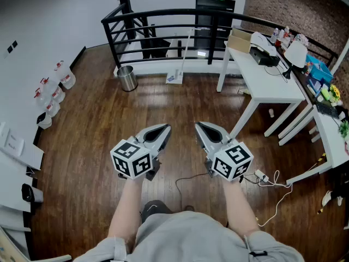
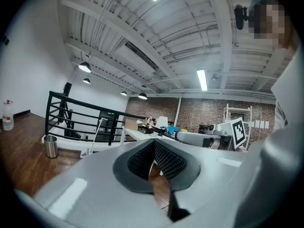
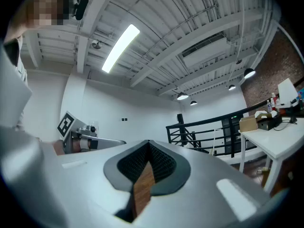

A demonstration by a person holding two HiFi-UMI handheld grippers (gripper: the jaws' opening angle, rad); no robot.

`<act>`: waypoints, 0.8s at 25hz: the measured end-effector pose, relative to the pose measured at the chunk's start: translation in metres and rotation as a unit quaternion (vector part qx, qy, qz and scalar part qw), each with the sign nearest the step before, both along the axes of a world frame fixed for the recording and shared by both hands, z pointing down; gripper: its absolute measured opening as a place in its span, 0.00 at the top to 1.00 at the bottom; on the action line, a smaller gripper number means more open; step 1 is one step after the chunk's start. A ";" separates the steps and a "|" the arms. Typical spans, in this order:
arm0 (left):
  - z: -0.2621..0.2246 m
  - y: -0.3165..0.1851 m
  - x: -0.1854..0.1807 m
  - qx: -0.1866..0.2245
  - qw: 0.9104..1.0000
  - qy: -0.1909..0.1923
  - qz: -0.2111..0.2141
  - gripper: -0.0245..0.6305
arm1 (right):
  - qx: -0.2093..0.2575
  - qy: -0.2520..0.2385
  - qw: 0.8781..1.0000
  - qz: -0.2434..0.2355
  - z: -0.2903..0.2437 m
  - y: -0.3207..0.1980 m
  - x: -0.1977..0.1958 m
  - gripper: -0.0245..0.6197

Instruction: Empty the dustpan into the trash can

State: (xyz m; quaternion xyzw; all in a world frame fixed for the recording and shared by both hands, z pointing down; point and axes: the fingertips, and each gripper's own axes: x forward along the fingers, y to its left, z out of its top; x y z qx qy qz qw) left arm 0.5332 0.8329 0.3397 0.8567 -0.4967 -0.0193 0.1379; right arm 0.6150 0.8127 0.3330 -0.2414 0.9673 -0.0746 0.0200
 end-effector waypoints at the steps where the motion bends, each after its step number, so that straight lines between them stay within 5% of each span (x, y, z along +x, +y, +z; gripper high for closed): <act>1: 0.001 -0.007 0.001 -0.002 1.000 0.000 0.002 0.96 | -0.001 -0.002 1.000 0.006 0.000 -0.009 0.004 0.96; 8: 0.017 -0.070 -0.006 -0.014 1.000 0.001 0.011 0.96 | -0.003 -0.010 1.000 0.026 0.003 -0.082 0.002 0.96; 20: 0.016 -0.250 -0.116 -0.012 0.998 0.017 0.062 0.96 | -0.007 0.016 0.997 0.072 0.002 -0.252 -0.114 0.96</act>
